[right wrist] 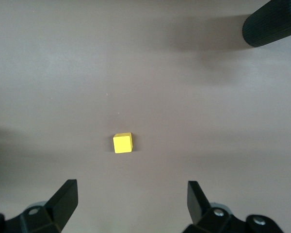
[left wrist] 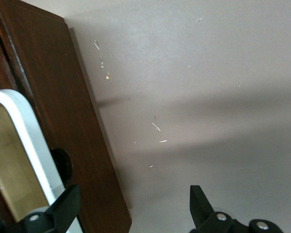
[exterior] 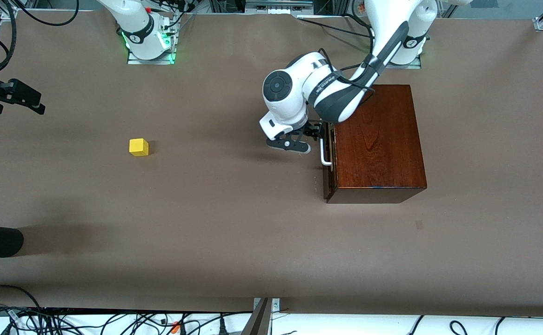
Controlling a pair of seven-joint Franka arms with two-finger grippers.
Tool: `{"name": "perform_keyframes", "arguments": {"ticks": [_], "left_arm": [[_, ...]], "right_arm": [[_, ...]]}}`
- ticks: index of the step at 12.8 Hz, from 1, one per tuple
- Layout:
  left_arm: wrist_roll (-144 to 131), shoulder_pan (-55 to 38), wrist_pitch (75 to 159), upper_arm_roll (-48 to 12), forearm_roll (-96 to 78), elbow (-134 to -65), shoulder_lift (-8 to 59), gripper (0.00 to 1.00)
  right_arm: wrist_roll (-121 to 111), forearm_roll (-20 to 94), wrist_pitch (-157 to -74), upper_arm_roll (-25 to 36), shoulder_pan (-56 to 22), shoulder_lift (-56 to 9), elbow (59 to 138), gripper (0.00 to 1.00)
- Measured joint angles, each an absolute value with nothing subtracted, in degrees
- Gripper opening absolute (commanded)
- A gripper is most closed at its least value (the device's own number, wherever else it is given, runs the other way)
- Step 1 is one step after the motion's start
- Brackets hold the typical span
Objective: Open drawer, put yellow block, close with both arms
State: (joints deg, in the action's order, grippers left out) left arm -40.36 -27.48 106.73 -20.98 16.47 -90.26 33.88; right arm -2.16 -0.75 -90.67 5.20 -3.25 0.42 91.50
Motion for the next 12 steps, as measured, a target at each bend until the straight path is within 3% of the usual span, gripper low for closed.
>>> {"name": "perform_keyframes", "arguments": {"ticks": [12], "left_arm": [[-49.72,-27.77,109.51,-20.26,19.48,-90.27,36.55,1.0]], "right_arm": [[-2.16,-0.75,-90.67,5.2,-3.25,0.42,91.5,1.0]]}}
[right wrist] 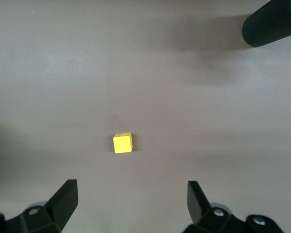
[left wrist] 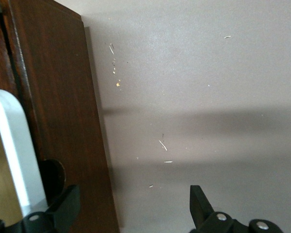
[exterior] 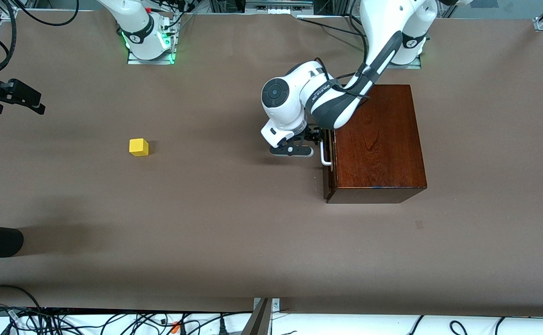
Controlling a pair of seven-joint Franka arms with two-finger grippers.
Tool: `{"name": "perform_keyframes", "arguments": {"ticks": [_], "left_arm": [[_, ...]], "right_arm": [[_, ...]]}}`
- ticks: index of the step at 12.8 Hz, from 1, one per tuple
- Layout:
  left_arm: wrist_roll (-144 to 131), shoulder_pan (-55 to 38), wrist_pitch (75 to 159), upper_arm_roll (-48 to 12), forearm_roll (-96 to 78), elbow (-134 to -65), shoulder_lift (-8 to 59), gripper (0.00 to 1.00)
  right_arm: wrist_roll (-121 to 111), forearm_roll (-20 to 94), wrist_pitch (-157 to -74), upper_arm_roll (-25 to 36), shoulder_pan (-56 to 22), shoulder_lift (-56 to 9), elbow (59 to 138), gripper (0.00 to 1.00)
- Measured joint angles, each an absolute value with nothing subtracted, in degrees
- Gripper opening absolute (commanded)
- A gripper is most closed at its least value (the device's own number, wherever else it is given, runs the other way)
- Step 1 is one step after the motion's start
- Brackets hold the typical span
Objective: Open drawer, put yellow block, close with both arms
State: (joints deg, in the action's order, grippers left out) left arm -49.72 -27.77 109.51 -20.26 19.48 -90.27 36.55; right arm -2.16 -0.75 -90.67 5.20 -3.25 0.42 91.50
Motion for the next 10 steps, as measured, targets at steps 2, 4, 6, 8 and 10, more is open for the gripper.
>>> {"name": "perform_keyframes", "arguments": {"ticks": [2,4,6,8,10], "left_arm": [[-50.29,-28.02,110.62,-20.3,19.51,-90.28,37.46,1.0],[-50.49,-28.13,111.87,-20.32,19.51,-90.27,37.92,1.0],[-50.67,-28.23,112.73,-20.38,19.51,-90.27,37.97,1.0],[-50.86,-28.5,114.46,-20.4,19.51,-90.27,38.31,1.0],[-52.56,-29.32,116.79,-20.42,19.51,-90.27,39.11,1.0]], "right_arm": [[-2.16,-0.75,-90.67,5.2,-3.25,0.41,91.5,1.0],[-2.16,-0.75,-90.67,5.21,-3.25,0.4,91.5,1.0],[-2.16,-0.75,-90.67,5.21,-3.25,0.4,91.5,1.0],[-2.16,-0.75,-90.67,5.21,-3.25,0.4,91.5,1.0],[-2.16,-0.75,-90.67,5.22,-3.25,0.4,91.5,1.0]]}}
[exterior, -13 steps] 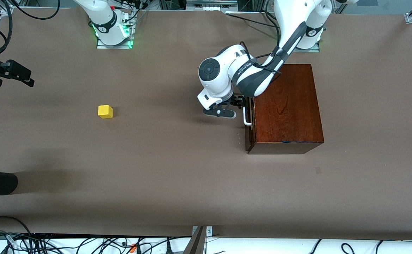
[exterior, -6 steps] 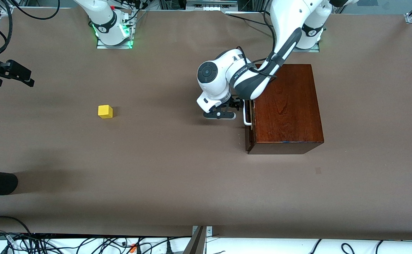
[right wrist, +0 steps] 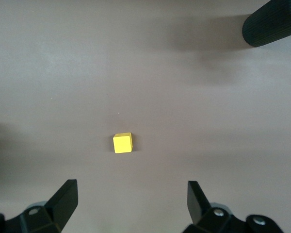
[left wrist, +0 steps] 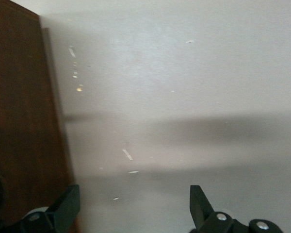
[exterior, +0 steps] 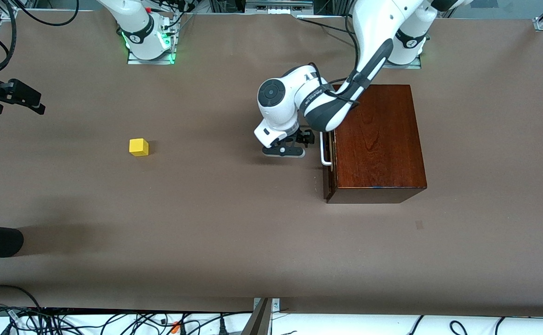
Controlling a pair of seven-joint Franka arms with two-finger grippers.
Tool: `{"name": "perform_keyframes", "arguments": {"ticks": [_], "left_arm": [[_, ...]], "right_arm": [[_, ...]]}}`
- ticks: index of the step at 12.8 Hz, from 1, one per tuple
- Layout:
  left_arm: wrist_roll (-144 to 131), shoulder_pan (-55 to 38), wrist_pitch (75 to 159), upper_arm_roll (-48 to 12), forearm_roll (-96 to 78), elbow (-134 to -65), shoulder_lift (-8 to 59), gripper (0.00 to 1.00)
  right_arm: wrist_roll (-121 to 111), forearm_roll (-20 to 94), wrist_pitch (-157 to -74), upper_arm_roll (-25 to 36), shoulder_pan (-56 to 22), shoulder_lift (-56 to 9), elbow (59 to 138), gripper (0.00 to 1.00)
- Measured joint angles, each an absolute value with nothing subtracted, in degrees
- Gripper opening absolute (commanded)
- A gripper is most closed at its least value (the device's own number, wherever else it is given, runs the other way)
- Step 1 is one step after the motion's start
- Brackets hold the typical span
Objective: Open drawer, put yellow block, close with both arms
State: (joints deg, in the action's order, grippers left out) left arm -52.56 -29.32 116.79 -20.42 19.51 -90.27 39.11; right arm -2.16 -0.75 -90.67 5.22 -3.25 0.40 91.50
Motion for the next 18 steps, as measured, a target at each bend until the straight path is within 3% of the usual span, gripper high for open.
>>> {"name": "perform_keyframes", "arguments": {"ticks": [4,10,18], "left_arm": [[-53.76,-29.95,117.44,-20.41,19.52,-89.47,39.44,1.0],[-53.78,-30.27,102.3,-20.43,25.03,-82.63,38.05,1.0],[-53.91,-29.8,100.81,-18.61,28.05,-82.69,38.3,1.0]], "right_arm": [[-2.16,-0.75,-90.67,5.22,-3.25,0.4,91.5,1.0],[-2.16,-0.75,-90.67,5.22,-3.25,0.4,91.5,1.0],[-2.16,-0.75,-90.67,5.22,-3.25,0.4,91.5,1.0]]}}
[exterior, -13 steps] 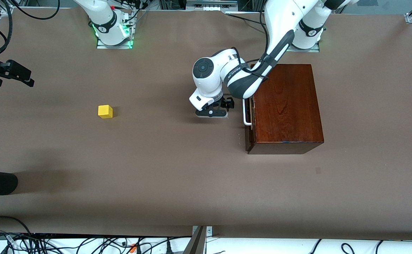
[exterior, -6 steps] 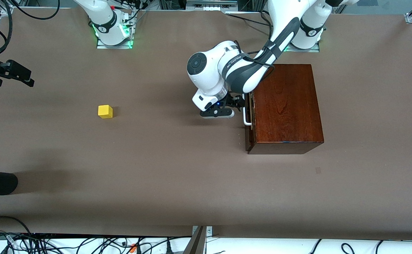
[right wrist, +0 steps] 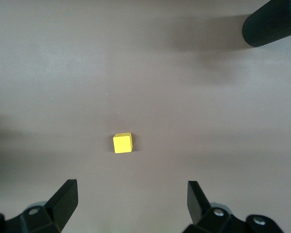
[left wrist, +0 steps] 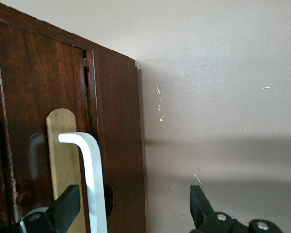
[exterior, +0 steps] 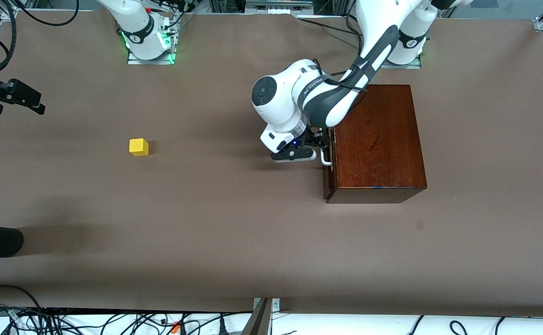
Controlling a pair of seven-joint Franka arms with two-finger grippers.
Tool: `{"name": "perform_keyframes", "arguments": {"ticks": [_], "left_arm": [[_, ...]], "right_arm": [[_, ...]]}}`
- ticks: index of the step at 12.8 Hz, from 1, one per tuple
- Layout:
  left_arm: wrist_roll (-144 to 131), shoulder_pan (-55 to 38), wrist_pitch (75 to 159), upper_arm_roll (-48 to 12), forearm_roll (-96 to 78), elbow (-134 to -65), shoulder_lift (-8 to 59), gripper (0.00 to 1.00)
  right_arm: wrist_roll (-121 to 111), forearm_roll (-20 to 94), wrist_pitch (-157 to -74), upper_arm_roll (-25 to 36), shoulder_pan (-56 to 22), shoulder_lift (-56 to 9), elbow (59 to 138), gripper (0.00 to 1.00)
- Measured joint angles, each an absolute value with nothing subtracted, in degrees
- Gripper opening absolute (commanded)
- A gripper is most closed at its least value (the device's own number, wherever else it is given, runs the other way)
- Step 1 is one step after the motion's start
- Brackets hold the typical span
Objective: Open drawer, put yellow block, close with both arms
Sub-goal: 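Pull the drawer open with the left gripper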
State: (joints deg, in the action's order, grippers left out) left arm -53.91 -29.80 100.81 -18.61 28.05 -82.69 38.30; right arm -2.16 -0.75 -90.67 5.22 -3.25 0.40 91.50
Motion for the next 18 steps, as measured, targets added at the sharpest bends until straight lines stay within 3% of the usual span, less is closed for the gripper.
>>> {"name": "perform_keyframes", "arguments": {"ticks": [18], "left_arm": [[-54.84,-29.31,105.58,-19.07,24.78,-86.72,39.2,1.0]], "right_arm": [[-2.16,-0.75,-90.67,5.22,-3.25,0.4,91.5,1.0]]}}
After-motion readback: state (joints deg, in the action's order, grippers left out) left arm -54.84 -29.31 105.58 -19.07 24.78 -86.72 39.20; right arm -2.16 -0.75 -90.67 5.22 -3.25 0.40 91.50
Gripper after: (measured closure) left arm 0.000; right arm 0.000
